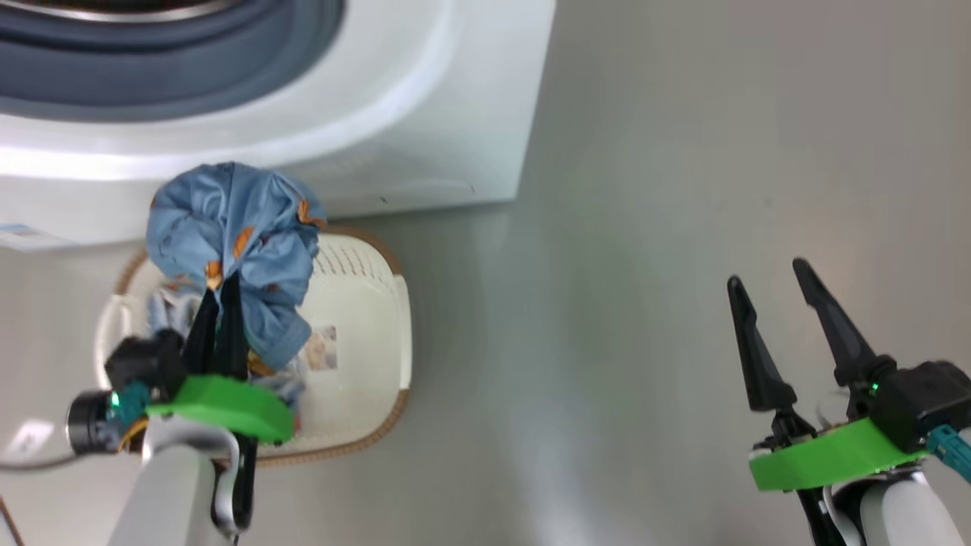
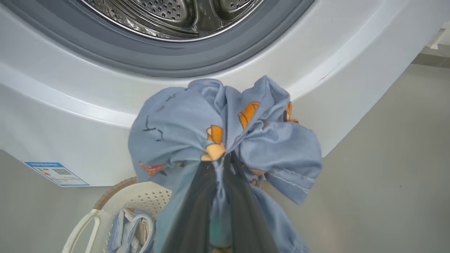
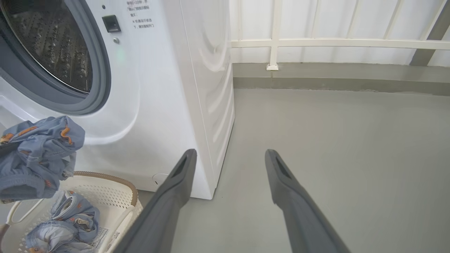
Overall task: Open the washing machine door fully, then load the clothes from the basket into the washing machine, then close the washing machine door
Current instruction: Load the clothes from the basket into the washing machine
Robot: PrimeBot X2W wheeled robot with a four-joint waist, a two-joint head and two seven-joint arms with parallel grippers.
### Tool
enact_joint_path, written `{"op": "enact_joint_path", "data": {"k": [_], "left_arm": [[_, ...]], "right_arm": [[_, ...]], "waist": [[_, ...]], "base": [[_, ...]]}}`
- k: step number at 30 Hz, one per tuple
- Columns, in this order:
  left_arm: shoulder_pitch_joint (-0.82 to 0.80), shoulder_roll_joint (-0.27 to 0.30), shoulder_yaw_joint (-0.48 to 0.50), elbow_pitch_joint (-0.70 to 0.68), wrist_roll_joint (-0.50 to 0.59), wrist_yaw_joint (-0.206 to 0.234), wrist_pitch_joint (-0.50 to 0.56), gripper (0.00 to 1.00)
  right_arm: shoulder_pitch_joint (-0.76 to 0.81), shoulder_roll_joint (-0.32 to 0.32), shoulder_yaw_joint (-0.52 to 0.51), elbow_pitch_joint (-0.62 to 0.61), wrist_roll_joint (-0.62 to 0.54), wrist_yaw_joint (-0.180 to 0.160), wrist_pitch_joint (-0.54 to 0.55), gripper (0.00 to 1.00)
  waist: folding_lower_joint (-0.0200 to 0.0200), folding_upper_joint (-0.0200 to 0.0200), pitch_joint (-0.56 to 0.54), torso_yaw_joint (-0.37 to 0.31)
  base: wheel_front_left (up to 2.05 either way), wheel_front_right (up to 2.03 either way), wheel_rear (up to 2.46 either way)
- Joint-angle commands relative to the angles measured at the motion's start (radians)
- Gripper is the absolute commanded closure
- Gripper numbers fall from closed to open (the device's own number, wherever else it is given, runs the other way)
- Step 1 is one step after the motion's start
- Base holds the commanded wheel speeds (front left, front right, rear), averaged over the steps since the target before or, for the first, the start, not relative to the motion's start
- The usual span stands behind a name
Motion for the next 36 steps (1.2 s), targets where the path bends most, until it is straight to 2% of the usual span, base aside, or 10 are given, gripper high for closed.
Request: {"op": "enact_joint_path", "data": {"k": [1,8,13,24,36], "left_arm": [[0.055,0.024,0.044,-0.073,0.031,0.013,-0.012,1.00],[0.188,0.037,0.049,-0.230,0.097,0.011,-0.012,1.00],[0.258,0.062,0.043,-0.283,0.118,0.013,-0.012,1.00],[0.423,0.091,0.040,-0.447,0.111,0.045,0.065,1.00],[0.483,0.107,0.042,-0.526,0.101,0.065,0.110,1.00]], "right_arm": [[0.035,-0.002,0.013,-0.014,-0.010,0.009,0.007,0.00],[0.093,0.009,0.005,0.002,-0.014,0.009,0.025,0.00],[0.125,0.016,0.009,-0.003,-0.018,0.009,0.026,0.00],[0.232,0.042,-0.003,-0.017,-0.023,0.009,0.047,0.00],[0.283,0.052,-0.004,-0.048,-0.026,0.009,0.065,0.00]], "waist": [[0.0000,-0.0001,-0.121,0.059],[0.0000,-0.0001,-0.241,0.092],[0.0000,-0.0001,-0.305,0.096],[0.0000,-0.0001,-0.453,0.096],[0.0000,-0.0001,-0.496,0.094]], "base": [[0.00,0.00,0.00],[0.00,0.00,0.00],[0.00,0.00,0.00],[0.00,0.00,0.00],[0.00,0.00,0.00]]}}
